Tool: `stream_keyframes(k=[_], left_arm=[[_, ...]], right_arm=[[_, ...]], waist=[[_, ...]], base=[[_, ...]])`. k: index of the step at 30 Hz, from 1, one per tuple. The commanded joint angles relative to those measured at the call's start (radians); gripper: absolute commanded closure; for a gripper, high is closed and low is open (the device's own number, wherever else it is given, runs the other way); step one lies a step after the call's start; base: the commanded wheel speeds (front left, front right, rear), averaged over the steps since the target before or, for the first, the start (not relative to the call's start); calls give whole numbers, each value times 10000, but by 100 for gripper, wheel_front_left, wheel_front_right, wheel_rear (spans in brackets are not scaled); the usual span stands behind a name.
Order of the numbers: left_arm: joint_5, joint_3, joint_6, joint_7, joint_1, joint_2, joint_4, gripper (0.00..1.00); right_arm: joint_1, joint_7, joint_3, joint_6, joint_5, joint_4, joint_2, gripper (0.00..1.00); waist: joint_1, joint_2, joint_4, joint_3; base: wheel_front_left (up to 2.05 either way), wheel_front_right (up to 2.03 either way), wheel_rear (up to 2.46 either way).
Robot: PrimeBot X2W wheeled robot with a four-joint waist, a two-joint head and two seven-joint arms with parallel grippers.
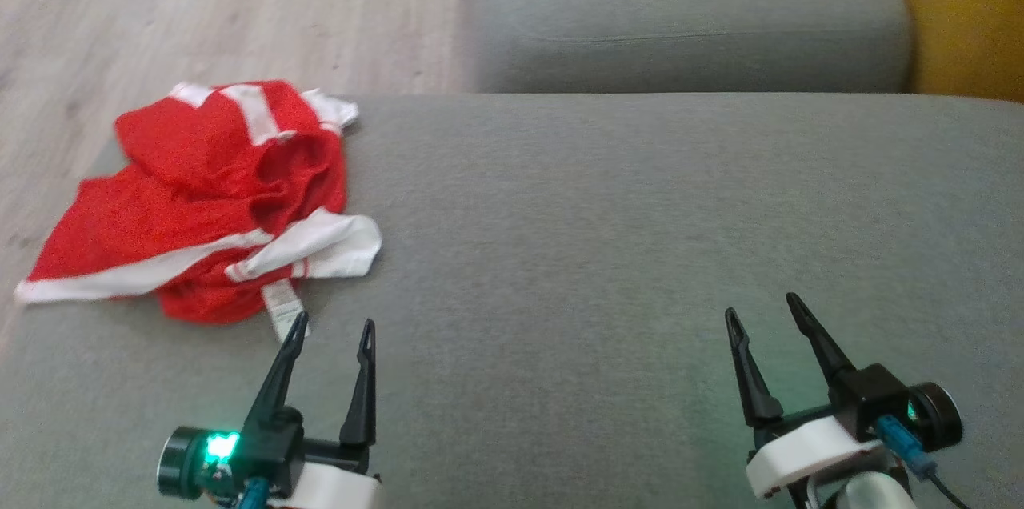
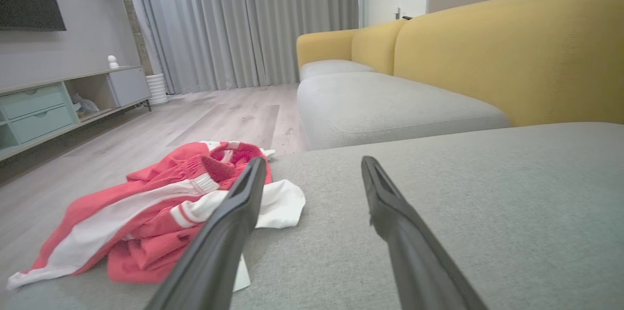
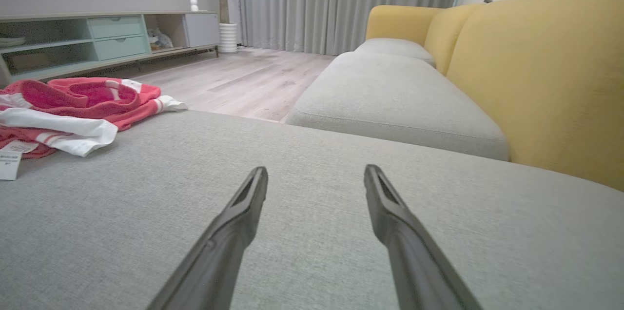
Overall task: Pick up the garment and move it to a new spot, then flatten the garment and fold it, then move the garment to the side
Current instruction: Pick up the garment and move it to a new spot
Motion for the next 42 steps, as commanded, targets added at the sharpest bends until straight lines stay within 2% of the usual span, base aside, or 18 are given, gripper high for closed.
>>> stream_keyframes(k=[1,11,19,23,26,30,33,36,37,38,42], left_arm=[[17,352,60,-95,-477,2,-283,0],[-1,815,340,-95,-481,-21,-735,0],[156,985,453,-95,-496,12,-904,0],[19,1176,577,-95,-608,-16,-1226,0],[-11,1324,480,-95,-1024,53,-1651,0],[118,1485,301,-95,-2306,363,-2207,0],[165,1578,3,-95,-3819,768,-2272,0],[245,1393,-569,-87,-5456,1257,-1264,0],[245,1393,-569,-87,-5456,1257,-1264,0],[207,1279,-770,78,-6062,1361,-750,0],[79,520,-1279,1396,-8494,1762,1185,0]], right_arm=[[-301,-109,241,-7,24,-349,-49,0],[-685,-109,499,-7,212,-486,-49,0],[-838,-109,490,-7,179,-432,-49,0],[-839,-109,494,-7,151,-430,-49,0],[-958,-109,489,-7,16,-472,-49,0],[-1271,-109,308,-7,-511,-523,-74,0],[-1588,-109,240,-7,-798,-601,-367,0],[-1966,-109,265,-7,-958,-697,-722,0],[-1966,-109,265,-7,-958,-697,-722,0],[-2091,-109,284,-7,-991,-733,-837,0],[-2478,-109,409,-7,-1083,-903,-1234,0]], waist=[[0,-1,546,170],[0,-1,2489,654],[0,-1,3429,819],[0,-1,3518,909],[0,-1,3430,1256],[0,-1,3211,2075],[0,-1,3000,2855],[0,-1,2710,3567],[0,-1,2710,3567],[0,-1,2611,3779],[0,-1,2229,4490]], base=[[0,0,0],[0,0,0],[0,0,0],[0,0,0],[0,0,0],[0,0,0],[0,0,0],[0,0,0],[0,0,0],[0,0,0],[0,0,0]])
